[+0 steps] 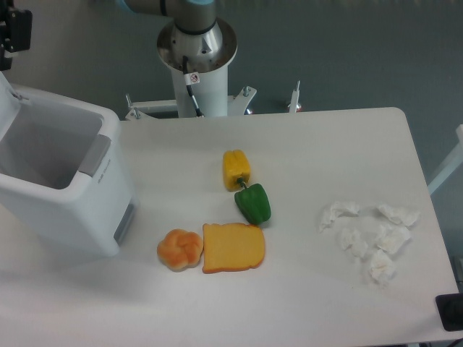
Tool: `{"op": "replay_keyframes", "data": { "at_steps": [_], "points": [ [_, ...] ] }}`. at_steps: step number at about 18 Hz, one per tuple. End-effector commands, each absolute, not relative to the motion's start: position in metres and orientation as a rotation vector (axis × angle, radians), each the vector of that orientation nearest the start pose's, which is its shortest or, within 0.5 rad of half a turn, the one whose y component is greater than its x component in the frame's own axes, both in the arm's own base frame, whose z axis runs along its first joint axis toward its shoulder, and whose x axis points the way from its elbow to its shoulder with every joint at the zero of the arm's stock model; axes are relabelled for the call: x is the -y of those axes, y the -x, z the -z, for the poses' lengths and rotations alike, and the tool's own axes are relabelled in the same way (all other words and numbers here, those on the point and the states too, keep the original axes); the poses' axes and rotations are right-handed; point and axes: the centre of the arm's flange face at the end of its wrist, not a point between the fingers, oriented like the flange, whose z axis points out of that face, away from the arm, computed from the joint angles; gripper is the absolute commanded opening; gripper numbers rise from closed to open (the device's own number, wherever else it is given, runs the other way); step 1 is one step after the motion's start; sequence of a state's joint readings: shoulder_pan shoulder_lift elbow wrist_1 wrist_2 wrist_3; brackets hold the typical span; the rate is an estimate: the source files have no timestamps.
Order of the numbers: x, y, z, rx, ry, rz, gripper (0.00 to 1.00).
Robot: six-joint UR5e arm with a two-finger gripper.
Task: Close the trash can
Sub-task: 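Lower the gripper behind the raised lid and push it forward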
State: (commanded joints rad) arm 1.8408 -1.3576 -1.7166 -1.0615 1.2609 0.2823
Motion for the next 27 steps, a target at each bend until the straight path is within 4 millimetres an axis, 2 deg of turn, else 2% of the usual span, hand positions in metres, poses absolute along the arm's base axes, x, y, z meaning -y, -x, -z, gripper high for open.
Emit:
{"op": "replay_keyframes", "data": {
  "at_steps": [8,15,20,24,27],
  "points": [
    [-0.465,-0.034,-0.584,-0.110,2.490,0.122,1.00],
    [-0.465,-0.005,-0.589,-0.035,2.478,0.087,1.00],
    [-0.465,0.006,-0.589,-0.008,2.478,0.076,1.00],
    [-0.466,0.024,-0.587,0.036,2.481,0.061,1.00],
    [-0.474,0.036,-0.578,0.055,2.497,0.061,1.00]
  ]
}}
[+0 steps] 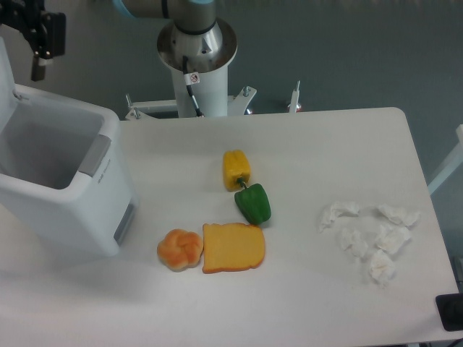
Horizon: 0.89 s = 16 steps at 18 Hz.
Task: Close the trash can
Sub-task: 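Lower the gripper behind the raised lid and push it forward, then push the lid down with the gripper until it shuts on the can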
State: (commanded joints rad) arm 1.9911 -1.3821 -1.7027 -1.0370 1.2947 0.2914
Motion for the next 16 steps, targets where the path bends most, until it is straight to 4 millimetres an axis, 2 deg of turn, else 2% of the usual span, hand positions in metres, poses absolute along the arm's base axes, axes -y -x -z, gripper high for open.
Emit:
{"op": "replay_keyframes", "data": {
  "at_steps": [8,16],
  "points": [
    [-0.488,0.063,-0.562,0.110,2.513,0.053,1.00],
    [-0.499,0.079,-0.545,0.134,2.535,0.054,1.00]
  ]
}}
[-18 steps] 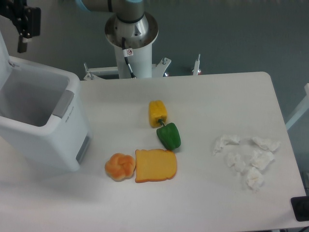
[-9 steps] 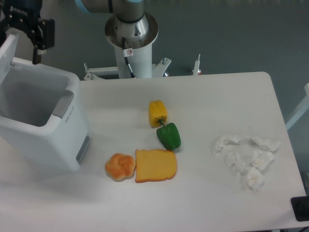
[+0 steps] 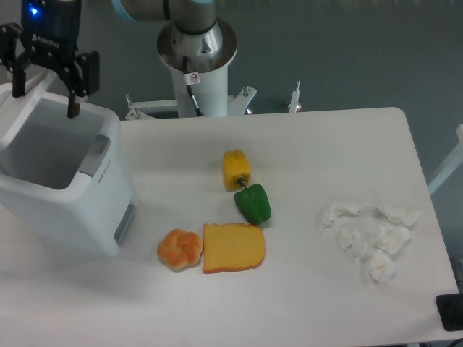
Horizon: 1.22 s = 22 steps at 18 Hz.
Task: Close the trash can
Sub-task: 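Push the lid down with the gripper until it shuts on the can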
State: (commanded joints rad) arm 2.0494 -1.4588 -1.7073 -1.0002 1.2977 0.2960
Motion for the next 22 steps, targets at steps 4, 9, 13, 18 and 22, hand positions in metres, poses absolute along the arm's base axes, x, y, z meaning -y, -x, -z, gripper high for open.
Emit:
{"op": "replay_keyframes", "data": {
  "at_steps": [4,9,13,18,22],
  "points": [
    [-0.508,0.086,-0.531,0.150,2.566,0.033,1.00],
    [-0.514,0.097,-0.522,0.168,2.584,0.031,1.00],
    [-0.518,0.107,-0.513,0.187,2.593,0.030,1.00],
    [-0.523,0.112,-0.505,0.195,2.604,0.008,1.00],
    [-0.526,0.114,-0.501,0.195,2.605,0.009,1.00]
  ]
}}
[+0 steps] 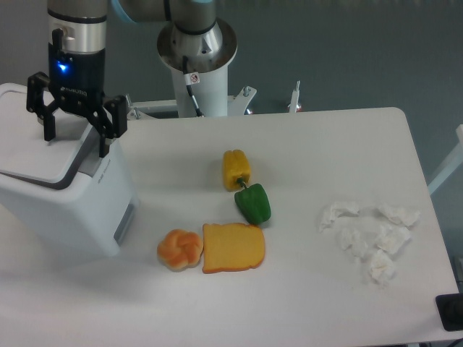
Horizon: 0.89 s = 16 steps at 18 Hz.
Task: Close the trash can
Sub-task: 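Push the lid down with the gripper until it shuts on the can, then press the gripper on the closed lid and slide it off the edge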
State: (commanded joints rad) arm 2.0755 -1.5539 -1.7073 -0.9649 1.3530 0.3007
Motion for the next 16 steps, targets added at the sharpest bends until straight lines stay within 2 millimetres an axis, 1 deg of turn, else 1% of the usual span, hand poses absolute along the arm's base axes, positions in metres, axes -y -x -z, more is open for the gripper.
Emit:
{"op": "replay_keyframes", "data": {
  "at_steps": [3,11,16],
  "points": [
    [-0.527,0.118,-0.498,0.205,2.610,0.010,1.00],
    [-0.527,0.119,-0.498,0.207,2.608,0.006,1.00],
    [-0.525,0.131,-0.498,0.236,2.604,0.000,1.00]
  ]
}}
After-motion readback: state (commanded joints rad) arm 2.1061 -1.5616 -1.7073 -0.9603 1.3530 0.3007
